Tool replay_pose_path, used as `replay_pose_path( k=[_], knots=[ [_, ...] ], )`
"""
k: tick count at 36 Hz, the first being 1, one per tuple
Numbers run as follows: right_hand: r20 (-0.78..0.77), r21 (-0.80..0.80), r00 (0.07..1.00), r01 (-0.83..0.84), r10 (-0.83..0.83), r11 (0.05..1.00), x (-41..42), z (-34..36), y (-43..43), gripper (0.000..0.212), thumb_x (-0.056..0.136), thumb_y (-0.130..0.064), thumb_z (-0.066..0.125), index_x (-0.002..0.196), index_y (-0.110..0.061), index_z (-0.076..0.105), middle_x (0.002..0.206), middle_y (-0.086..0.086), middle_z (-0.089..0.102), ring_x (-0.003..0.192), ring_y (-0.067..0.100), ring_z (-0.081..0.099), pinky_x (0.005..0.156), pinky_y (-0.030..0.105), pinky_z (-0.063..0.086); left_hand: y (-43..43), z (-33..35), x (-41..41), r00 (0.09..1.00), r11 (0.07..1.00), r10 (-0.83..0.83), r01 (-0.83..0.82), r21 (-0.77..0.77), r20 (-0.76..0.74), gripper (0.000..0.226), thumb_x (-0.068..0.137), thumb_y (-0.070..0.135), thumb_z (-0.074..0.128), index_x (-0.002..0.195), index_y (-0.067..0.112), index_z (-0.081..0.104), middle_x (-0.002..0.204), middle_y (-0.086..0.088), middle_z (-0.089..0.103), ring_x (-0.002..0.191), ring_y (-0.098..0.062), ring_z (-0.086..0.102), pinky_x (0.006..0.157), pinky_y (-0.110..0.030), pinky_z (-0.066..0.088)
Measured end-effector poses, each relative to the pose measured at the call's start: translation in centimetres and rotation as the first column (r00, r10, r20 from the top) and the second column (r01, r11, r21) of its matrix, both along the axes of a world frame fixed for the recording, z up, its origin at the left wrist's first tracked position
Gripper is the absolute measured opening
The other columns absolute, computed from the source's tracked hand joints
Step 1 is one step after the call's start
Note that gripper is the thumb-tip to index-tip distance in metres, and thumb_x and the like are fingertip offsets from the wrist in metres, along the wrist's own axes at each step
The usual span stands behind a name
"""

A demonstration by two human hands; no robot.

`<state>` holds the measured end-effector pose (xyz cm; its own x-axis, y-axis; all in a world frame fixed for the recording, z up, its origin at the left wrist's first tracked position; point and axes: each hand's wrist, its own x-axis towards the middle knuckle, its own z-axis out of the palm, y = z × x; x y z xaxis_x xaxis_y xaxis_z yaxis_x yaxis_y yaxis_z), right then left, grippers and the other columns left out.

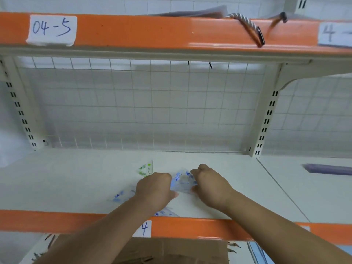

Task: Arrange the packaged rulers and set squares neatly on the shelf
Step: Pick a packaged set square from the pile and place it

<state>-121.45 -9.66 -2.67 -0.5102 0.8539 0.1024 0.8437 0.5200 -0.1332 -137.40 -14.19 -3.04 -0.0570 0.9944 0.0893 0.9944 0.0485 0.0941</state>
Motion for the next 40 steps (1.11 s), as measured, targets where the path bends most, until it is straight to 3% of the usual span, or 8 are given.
replay_pose_path(
  k=[3, 6, 16, 22, 33, 40],
  knots=[
    [0.005, 0.019, 0.998, 0.064, -0.064, 0.998, 1.1, -0.3, -0.5, 0.019, 0.091, -0.019, 0.053, 0.107, -0.007, 0.055, 0.112, 0.009, 0.048, 0.102, 0.027, 0.054, 0.069, 0.029, 0.039, 0.4, -0.3, 0.5, 0.999, 0.999, -0.052, 0.052, -0.005, 0.0, 0.031, 0.092, 0.046, 0.056, 0.108, 0.019, 0.058, 0.104, 0.004, 0.063, 0.098, -0.018, 0.059, 0.071, -0.027, 0.039],
    [0.006, 0.032, 0.993, 0.12, -0.12, 0.992, 2.6, -0.7, -0.9, 0.02, 0.091, -0.02, 0.053, 0.108, -0.009, 0.055, 0.113, 0.009, 0.048, 0.106, 0.027, 0.053, 0.076, 0.033, 0.045, 0.7, -0.5, 1.3, 0.997, 0.997, -0.08, 0.08, -0.01, 0.01, 0.035, 0.091, 0.042, 0.058, 0.119, 0.021, 0.057, 0.116, 0.003, 0.062, 0.109, -0.019, 0.058, 0.079, -0.028, 0.043],
    [0.03, 0.087, 0.945, 0.323, -0.326, 0.943, 9.4, -0.6, -2.8, 0.025, 0.093, -0.023, 0.054, 0.116, -0.013, 0.053, 0.118, 0.006, 0.047, 0.11, 0.024, 0.05, 0.074, 0.03, 0.043, 1.6, -0.6, 6.5, 0.984, 0.984, -0.173, 0.171, -0.059, -0.034, 0.027, 0.092, 0.019, 0.052, 0.116, 0.023, 0.062, 0.119, 0.0, 0.062, 0.111, -0.022, 0.059, 0.082, -0.029, 0.046],
    [0.009, 0.083, 0.917, 0.397, -0.399, 0.914, 14.2, 0.0, -3.9, 0.034, 0.094, -0.025, 0.054, 0.126, -0.014, 0.05, 0.122, 0.006, 0.046, 0.115, 0.024, 0.048, 0.082, 0.032, 0.045, 1.8, 0.1, 11.2, 0.965, 0.965, -0.26, 0.259, -0.03, -0.026, 0.023, 0.094, 0.028, 0.048, 0.11, 0.018, 0.06, 0.114, 0.0, 0.063, 0.105, -0.023, 0.059, 0.081, -0.031, 0.047],
    [-0.01, 0.063, 0.868, 0.497, -0.497, 0.866, 26.8, 0.6, -6.1, 0.029, 0.093, -0.023, 0.053, 0.12, -0.014, 0.051, 0.118, 0.006, 0.046, 0.112, 0.025, 0.049, 0.075, 0.03, 0.04, 1.3, 0.6, 24.0, 0.936, 0.937, -0.349, 0.348, -0.032, -0.034, 0.025, 0.094, 0.031, 0.045, 0.11, 0.019, 0.061, 0.115, -0.001, 0.062, 0.106, -0.023, 0.058, 0.076, -0.028, 0.041],
    [0.006, 0.06, 0.845, 0.533, -0.534, 0.844, 36.1, 0.6, -7.6, 0.024, 0.092, -0.019, 0.052, 0.115, -0.015, 0.053, 0.112, 0.005, 0.048, 0.106, 0.025, 0.052, 0.069, 0.028, 0.037, -0.2, 1.0, 33.0, 0.928, 0.928, -0.373, 0.372, -0.018, -0.02, 0.026, 0.095, 0.029, 0.044, 0.109, 0.017, 0.061, 0.112, -0.001, 0.063, 0.102, -0.023, 0.059, 0.078, -0.028, 0.046]
  ],
)
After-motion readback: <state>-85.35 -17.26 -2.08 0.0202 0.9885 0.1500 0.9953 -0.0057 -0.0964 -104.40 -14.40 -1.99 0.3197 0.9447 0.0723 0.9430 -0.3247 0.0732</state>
